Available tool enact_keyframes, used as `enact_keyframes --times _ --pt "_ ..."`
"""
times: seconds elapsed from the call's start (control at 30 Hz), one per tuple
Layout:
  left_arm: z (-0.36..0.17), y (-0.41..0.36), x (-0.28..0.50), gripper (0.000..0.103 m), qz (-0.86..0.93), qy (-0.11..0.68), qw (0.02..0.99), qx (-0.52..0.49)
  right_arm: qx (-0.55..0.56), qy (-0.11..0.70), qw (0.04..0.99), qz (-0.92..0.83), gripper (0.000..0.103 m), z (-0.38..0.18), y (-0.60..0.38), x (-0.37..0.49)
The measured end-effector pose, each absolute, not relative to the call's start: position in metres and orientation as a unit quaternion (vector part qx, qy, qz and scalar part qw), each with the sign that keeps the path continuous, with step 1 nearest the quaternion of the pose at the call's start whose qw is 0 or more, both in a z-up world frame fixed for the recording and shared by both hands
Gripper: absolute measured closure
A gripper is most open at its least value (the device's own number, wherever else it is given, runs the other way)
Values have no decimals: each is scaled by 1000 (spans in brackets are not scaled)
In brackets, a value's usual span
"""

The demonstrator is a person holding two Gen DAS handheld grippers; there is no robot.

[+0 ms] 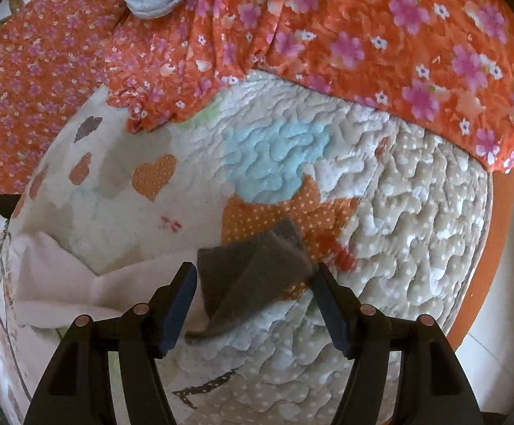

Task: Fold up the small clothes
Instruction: 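Grasp the grey sleeve cuff with the right gripper and lift it, then carry the cuff across the sleeper body and release it with the right gripper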

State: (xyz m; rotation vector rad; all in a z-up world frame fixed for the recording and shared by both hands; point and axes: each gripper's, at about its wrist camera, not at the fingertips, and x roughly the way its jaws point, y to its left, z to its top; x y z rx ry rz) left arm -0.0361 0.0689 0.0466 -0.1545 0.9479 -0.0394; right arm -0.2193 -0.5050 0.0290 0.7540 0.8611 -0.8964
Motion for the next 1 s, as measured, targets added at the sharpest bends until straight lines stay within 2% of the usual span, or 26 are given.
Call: enact_keyframes --times 0.07,0.1,0.17,0.33,0.43,0.5,0.67,0.83,1.0 --pt "46 65 -35 35 -24 460 884 -77 356 389 750 -398 78 29 -506 -218" --pt "45 63 -35 35 -26 462 883 -78 374 385 756 -374 91 26 -507 -216" --pt "45 60 -34 35 -32 465 881 -81 402 367 772 -330 96 27 -507 -212" --pt "56 48 -33 35 -43 454 886 -86 396 302 826 -265 98 72 -507 -195" --pt "60 40 -34 35 -47 445 890 -83 352 231 862 -281 98 123 -507 -205" --pt "60 36 -33 34 -49 445 891 -79 331 213 866 -307 98 138 -511 -211" --pt "51 40 -31 34 -42 457 886 -75 288 254 836 -391 98 106 -536 -215" --pt "44 53 -27 34 -28 464 881 -87 372 270 792 -402 98 65 -574 -242" --pt "45 66 -24 34 -25 471 877 -91 413 263 787 -374 98 60 -581 -248"
